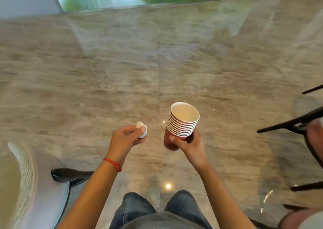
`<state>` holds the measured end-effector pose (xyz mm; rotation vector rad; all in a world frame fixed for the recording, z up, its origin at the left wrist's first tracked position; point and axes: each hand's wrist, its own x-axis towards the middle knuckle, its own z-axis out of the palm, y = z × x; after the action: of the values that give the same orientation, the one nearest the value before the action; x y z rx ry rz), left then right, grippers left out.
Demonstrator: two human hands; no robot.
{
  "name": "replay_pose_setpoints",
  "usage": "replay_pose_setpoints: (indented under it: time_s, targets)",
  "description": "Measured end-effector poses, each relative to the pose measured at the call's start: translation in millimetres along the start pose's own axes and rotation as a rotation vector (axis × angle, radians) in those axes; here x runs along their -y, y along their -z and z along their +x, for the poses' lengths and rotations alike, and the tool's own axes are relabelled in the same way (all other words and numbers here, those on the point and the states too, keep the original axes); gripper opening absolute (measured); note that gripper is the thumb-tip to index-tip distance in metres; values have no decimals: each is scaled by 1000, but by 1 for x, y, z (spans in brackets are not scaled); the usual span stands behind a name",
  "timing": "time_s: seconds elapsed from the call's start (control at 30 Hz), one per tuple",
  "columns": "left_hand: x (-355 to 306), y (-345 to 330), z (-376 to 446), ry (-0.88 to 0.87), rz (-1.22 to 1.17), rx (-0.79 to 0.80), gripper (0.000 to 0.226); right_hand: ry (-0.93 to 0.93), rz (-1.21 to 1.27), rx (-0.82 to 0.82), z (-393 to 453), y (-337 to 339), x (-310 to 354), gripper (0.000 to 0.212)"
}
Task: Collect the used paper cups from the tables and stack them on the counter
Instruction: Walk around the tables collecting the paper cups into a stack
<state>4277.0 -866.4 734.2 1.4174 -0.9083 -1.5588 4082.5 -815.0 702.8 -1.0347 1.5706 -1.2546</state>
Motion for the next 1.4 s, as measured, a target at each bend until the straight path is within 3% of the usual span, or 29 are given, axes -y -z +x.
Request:
replay_pose_setpoints:
  time_s: [0.43, 0.73, 1.03, 1.4]
  targets:
    - [-93, -8, 192, -28, -111, -174, 5, 24, -30, 187, 236, -58, 55, 51]
    - [-156, 11, 291, -82, -211, -354, 5, 68, -85, 419, 386, -119, 102, 59]
    - [-178, 97, 327, -99, -306, -622, 17, 36, -137, 755, 448, -249, 116, 71]
    - [-215, 274, 365, -152, -447, -901, 12, 108, -211, 1083, 461, -478, 148, 67]
